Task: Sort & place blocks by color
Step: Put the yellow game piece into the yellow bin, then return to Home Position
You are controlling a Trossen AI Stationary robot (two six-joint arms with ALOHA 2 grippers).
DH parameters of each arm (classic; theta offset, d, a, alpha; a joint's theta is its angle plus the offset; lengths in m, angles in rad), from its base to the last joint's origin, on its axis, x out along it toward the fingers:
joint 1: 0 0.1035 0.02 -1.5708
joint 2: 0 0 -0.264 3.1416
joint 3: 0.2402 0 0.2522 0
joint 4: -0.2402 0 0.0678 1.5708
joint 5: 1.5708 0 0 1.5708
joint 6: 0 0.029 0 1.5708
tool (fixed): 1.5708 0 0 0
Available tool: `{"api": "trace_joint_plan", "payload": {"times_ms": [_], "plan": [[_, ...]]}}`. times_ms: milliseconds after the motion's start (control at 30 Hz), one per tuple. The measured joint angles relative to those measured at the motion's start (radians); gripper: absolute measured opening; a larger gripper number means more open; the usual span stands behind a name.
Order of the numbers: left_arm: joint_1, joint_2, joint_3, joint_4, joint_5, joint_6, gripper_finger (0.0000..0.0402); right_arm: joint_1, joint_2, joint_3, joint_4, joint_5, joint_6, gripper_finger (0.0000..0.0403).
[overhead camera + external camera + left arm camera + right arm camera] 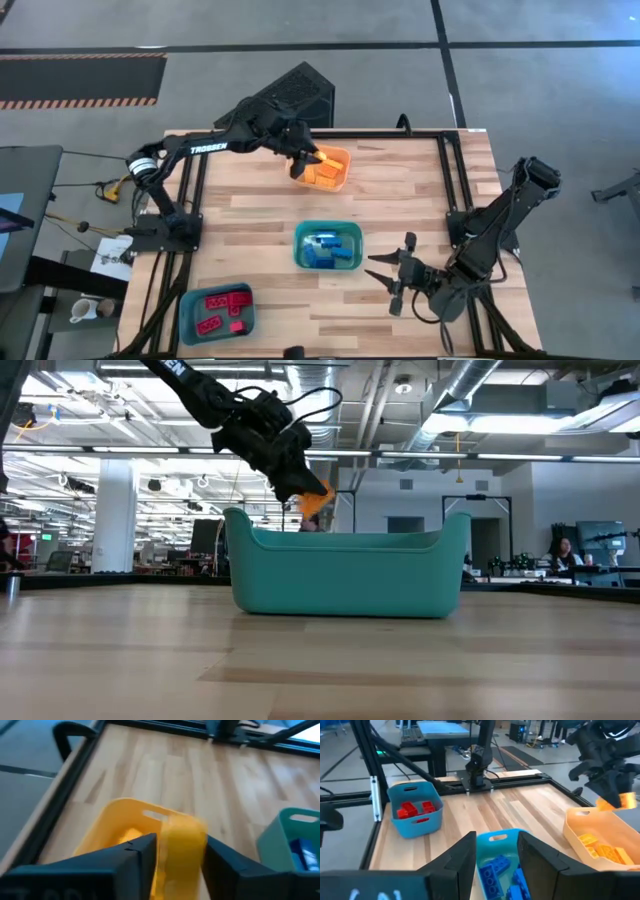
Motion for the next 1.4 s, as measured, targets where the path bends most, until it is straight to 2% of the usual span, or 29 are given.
{"api": "trace_joint_plan", "payload": {"times_ms": [167, 267, 333, 400, 500, 633, 733, 833, 900, 1000, 1067, 1267, 1400], "plan": [[-0.013, -0.001, 0.0, -0.005, -0.124, -0.022, 0.0198, -0.019, 0.0, 0.0, -0.027, -0.005, 0.0, 0.0174], [-0.014, -0.001, 0.0, -0.002, -0.156, -0.059, 0.0242, -0.037, 0.0, 0.0, -0.028, -0.005, 0.029, 0.0176], [-0.014, -0.006, 0.005, -0.014, -0.147, -0.09, 0.0259, -0.048, 0.0, 0.0, -0.028, -0.005, 0.052, 0.0175], [-0.021, -0.043, 0.005, -0.025, -0.074, -0.101, 0.026, -0.052, 0.0, 0.0, -0.029, -0.007, 0.056, 0.0171], [-0.083, -0.151, 0.01, 0.013, -0.057, -0.104, 0.0226, -0.065, -0.005, -0.001, -0.022, -0.032, 0.06, 0.0165], [-0.18, -0.314, 0.011, 0.032, -0.135, -0.096, 0.0145, -0.093, -0.058, 0.0, -0.006, -0.04, 0.075, 0.0152], [-0.253, -0.426, 0.007, 0.024, -0.168, -0.096, 0.0084, -0.129, -0.099, 0.0, -0.006, -0.111, 0.027, 0.0138], [-0.348, -0.52, -0.058, 0.047, -0.167, -0.077, 0.0032, -0.17, -0.124, 0.0, 0.028, -0.176, -0.032, 0.0118], [-0.409, -0.572, -0.135, 0.107, -0.203, -0.062, 0.0009, -0.205, -0.127, 0.0, 0.043, -0.236, -0.073, 0.0104], [-0.467, -0.644, -0.261, 0.24, -0.279, -0.076, 0.0007, -0.267, -0.125, 0.0, 0.05, -0.352, -0.122, 0.0082], [-0.475, -0.691, -0.342, 0.308, -0.292, -0.111, 0.001, -0.306, -0.124, -0.003, 0.051, -0.417, -0.151, 0.0068], [-0.475, -0.784, -0.581, 0.529, -0.304, -0.202, 0.0011, -0.385, -0.13, -0.044, 0.083, -0.423, -0.246, 0.0027], [-0.451, -0.821, -0.668, 0.619, -0.306, -0.23, 0.0011, -0.425, -0.152, -0.047, 0.036, -0.424, -0.3, 0.0006]]}}
